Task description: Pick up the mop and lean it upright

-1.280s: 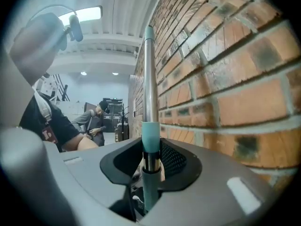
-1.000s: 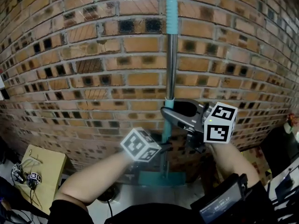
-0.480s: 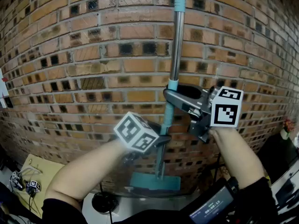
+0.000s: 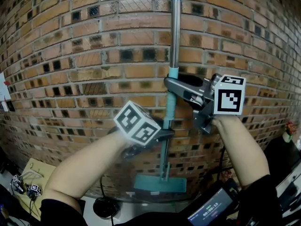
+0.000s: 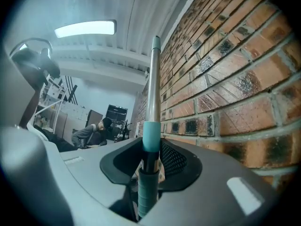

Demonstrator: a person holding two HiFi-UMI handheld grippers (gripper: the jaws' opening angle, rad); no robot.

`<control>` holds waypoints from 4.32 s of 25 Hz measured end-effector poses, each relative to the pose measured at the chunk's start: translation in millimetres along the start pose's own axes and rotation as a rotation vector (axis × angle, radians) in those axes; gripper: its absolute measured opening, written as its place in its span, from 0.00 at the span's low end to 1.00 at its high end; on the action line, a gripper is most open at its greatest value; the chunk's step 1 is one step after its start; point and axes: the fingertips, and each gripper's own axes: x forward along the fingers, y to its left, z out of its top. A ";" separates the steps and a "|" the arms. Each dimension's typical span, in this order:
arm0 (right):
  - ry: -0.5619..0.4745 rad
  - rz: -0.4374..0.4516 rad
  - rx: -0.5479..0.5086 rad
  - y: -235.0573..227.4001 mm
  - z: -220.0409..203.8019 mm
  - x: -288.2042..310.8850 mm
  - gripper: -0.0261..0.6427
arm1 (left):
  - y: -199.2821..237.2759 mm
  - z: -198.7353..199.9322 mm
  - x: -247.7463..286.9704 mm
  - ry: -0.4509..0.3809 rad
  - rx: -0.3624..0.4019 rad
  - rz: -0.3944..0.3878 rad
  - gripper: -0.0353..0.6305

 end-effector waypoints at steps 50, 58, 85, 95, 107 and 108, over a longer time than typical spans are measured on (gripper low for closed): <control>0.089 -0.008 0.063 -18.4 -142.4 10.7 0.23 | 12.7 -125.2 71.7 0.091 -0.127 -0.030 0.26; 0.138 0.002 0.094 -21.7 -244.4 2.8 0.23 | 10.1 -213.6 123.3 0.151 -0.183 -0.021 0.26; 0.340 -0.002 0.283 -6.4 -635.2 -43.4 0.23 | -24.4 -558.7 308.0 0.338 -0.319 0.051 0.26; 0.407 -0.022 0.321 9.2 -738.7 -48.9 0.23 | -39.9 -660.1 356.4 0.370 -0.349 0.068 0.26; 0.404 -0.051 0.338 6.5 -817.9 -56.7 0.23 | -37.3 -729.8 396.5 0.371 -0.354 0.082 0.26; 0.390 -0.058 0.330 1.5 -819.5 -57.5 0.23 | -33.7 -729.4 399.0 0.356 -0.357 0.089 0.26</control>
